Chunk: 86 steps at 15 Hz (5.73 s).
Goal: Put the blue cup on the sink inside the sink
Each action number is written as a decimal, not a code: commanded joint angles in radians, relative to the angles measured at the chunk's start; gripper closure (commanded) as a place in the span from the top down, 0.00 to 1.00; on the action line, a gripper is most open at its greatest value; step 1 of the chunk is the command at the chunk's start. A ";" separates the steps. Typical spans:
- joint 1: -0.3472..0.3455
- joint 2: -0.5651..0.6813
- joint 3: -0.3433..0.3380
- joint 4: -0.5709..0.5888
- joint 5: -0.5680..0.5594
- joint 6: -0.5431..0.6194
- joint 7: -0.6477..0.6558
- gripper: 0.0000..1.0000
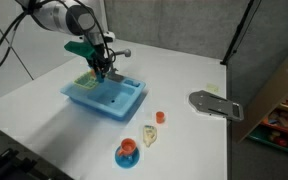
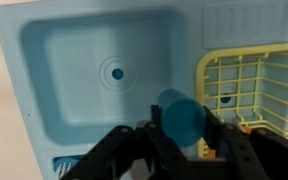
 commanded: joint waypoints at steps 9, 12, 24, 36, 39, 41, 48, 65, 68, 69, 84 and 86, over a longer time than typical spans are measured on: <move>0.002 0.035 -0.016 0.031 0.007 0.038 0.005 0.16; -0.005 0.070 -0.024 0.054 0.012 0.070 0.006 0.16; -0.029 0.216 -0.037 0.157 0.015 0.088 -0.003 0.16; -0.029 0.274 -0.038 0.186 0.011 0.069 -0.009 0.16; -0.030 0.280 -0.037 0.187 0.011 0.069 -0.011 0.16; -0.032 0.279 -0.035 0.186 0.011 0.070 -0.015 0.16; -0.045 0.251 -0.025 0.160 0.015 0.069 -0.039 0.98; -0.043 -0.015 -0.035 0.015 0.004 -0.106 -0.073 1.00; -0.037 -0.080 -0.042 -0.038 0.000 -0.132 -0.054 1.00; -0.032 -0.105 -0.048 -0.062 -0.006 -0.133 -0.045 1.00; -0.030 -0.494 -0.080 -0.258 -0.062 -0.310 0.078 1.00; -0.033 -0.541 -0.078 -0.260 -0.086 -0.343 0.111 1.00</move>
